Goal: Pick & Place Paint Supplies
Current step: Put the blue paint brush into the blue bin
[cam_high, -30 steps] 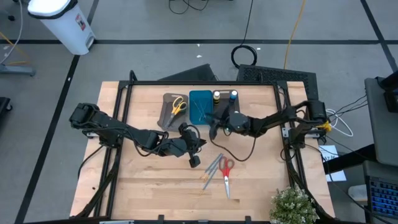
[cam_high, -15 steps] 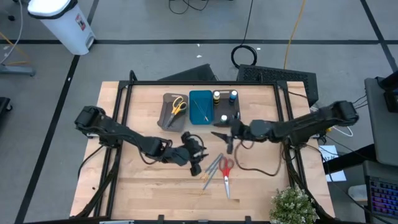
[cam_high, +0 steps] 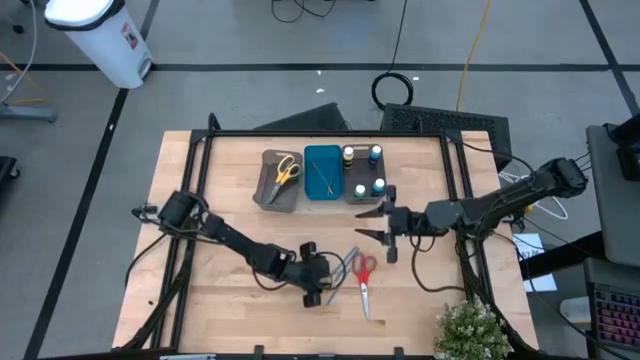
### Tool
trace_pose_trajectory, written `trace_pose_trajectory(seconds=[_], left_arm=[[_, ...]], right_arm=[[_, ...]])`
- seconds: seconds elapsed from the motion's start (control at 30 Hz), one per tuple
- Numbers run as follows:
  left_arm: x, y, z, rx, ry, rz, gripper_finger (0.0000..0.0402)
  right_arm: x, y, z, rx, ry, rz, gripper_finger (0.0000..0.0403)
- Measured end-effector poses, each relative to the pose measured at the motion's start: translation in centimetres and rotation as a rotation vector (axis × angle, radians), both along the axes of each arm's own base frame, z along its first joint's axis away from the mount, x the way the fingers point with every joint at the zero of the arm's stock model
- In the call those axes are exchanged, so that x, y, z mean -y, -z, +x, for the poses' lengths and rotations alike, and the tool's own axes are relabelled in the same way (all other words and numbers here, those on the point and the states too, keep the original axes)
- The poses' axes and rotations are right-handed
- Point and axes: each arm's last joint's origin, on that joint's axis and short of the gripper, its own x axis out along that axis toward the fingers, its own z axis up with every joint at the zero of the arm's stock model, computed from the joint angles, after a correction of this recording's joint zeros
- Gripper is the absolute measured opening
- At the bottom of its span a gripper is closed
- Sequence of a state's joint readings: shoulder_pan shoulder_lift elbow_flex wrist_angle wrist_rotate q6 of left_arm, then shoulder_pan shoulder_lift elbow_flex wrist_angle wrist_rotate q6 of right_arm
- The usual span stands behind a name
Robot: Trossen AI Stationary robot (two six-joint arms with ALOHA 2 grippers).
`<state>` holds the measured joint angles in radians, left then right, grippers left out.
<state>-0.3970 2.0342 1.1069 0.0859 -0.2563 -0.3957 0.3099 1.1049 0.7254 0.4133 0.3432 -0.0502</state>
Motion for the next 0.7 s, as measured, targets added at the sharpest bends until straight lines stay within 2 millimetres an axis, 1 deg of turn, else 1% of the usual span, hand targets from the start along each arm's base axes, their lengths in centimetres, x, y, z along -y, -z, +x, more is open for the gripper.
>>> trace_pose_trajectory(seconds=[0.23,0.37,0.5,0.6,0.7], left_arm=[[0.0,0.9,-0.8,-0.07,-0.078,0.084,0.0228],[-0.3,1.1,-1.1,-0.109,-0.129,0.087,0.0228],[-0.4,1.2,-1.2,-0.121,-0.141,0.08,0.0224],[-0.4,1.3,-1.2,-0.127,-0.132,0.079,0.0202],[-0.4,1.4,-1.2,-0.136,-0.126,0.075,0.0161]], right_arm=[[0.1,0.0,0.0,0.0,0.005,-0.005,0.0145],[0.1,0.0,0.0,-0.001,0.005,-0.015,0.0142],[0.1,0.0,0.0,-0.001,0.005,-0.015,0.0143],[0.1,0.0,0.0,-0.001,0.005,-0.015,0.0143],[0.0,0.0,0.0,0.0,0.001,-0.015,0.0143]])
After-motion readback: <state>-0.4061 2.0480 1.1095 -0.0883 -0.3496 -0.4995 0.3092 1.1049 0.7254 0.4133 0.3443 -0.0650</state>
